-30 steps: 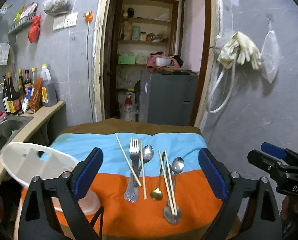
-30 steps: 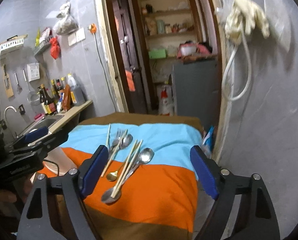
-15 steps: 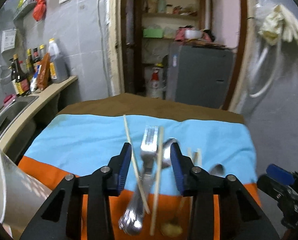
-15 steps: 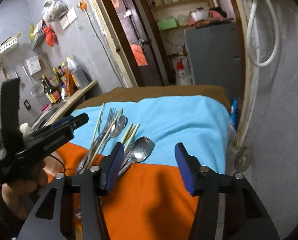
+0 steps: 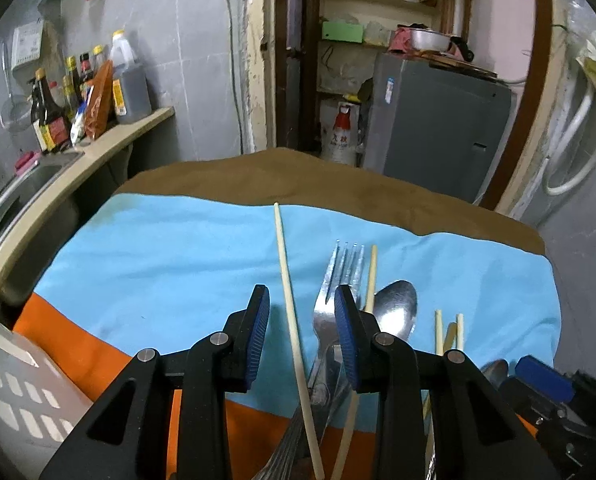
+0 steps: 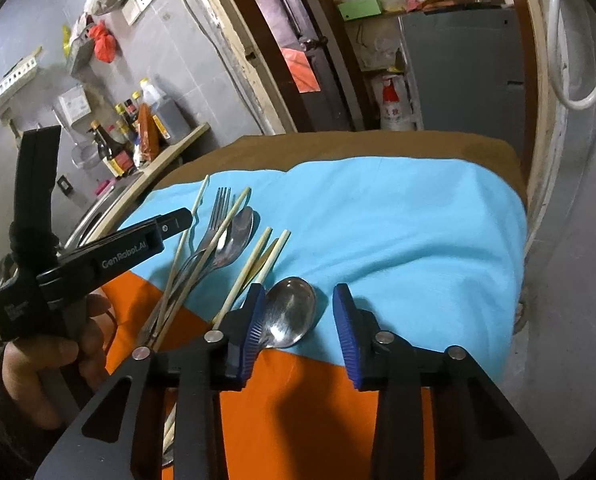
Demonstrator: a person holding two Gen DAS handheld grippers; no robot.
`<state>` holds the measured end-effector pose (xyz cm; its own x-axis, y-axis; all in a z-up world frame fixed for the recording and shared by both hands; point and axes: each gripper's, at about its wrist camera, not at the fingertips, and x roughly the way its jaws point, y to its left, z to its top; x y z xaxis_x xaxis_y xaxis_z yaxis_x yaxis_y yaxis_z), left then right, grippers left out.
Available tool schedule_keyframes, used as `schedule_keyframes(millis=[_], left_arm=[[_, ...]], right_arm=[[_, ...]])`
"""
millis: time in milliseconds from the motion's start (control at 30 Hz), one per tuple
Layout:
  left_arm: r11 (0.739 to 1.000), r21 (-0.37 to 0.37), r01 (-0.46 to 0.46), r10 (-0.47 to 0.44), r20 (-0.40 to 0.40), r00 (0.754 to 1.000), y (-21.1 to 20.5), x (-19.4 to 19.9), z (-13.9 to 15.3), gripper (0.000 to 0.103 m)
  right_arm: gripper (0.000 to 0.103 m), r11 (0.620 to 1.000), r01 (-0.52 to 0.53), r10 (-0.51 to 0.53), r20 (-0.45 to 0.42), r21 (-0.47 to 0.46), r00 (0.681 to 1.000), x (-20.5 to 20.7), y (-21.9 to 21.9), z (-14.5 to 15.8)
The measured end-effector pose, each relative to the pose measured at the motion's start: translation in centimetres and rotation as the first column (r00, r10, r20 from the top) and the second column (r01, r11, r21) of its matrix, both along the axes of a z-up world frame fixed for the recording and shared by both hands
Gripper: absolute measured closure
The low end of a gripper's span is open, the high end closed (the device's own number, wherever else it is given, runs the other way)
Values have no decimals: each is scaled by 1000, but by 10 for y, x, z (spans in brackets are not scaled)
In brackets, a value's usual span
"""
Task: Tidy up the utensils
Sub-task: 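Close the left tool on a wooden chopstick while the right tool grasps a silver spoon, then lift the chopstick and spoon, carry both into the white caddy and release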
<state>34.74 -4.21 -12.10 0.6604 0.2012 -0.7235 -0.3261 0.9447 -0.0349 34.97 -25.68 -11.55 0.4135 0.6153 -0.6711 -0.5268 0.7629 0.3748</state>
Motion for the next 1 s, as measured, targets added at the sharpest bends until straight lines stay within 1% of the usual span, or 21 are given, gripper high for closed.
schedule_keyframes(millis=[67,100,267,367,467,533,600,633,767,833,900,1000], left_arm=[[1000,-14,-15,15,-7,1000,4,3,-1,77],[999,-23,-23,22,-10,1000,7,4,-2,80],[997,-60,-49,47,-41,998,19,10,-5,85],[995,-94,-41,34,-75,997,24,17,-9,85],[993,-116,-21,11,-84,996,26,20,-11,85],[990,-143,-19,6,-88,996,30,21,-12,91],[986,-163,-24,8,-98,995,34,22,-12,94],[985,-171,-24,7,-101,995,36,22,-11,97],[981,-192,-18,-3,-110,994,39,23,-10,100],[981,-194,-16,-6,-113,994,39,22,-9,100],[981,-194,-14,-7,-111,994,39,19,-8,100],[980,-197,-15,-4,-97,995,35,10,-3,101]], right_arm=[[75,1000,2,-2,-11,5,1000,2,-1,-3],[77,1000,2,-2,-15,7,1000,3,0,-4],[82,1000,-1,2,-47,26,999,6,-4,-11],[82,999,-17,21,-72,48,997,9,-3,-14],[82,996,-30,38,-104,79,994,13,-3,-18],[82,993,-36,50,-125,108,991,17,-5,-21],[82,990,-46,65,-142,133,988,20,-6,-22],[82,989,-50,71,-150,141,986,21,-6,-23],[81,989,-62,82,-148,133,986,20,-2,-21],[83,990,-60,78,-146,124,986,19,0,-19],[96,992,-57,74,-150,112,986,19,2,-19],[99,991,-52,71,-159,120,985,18,2,-19]])
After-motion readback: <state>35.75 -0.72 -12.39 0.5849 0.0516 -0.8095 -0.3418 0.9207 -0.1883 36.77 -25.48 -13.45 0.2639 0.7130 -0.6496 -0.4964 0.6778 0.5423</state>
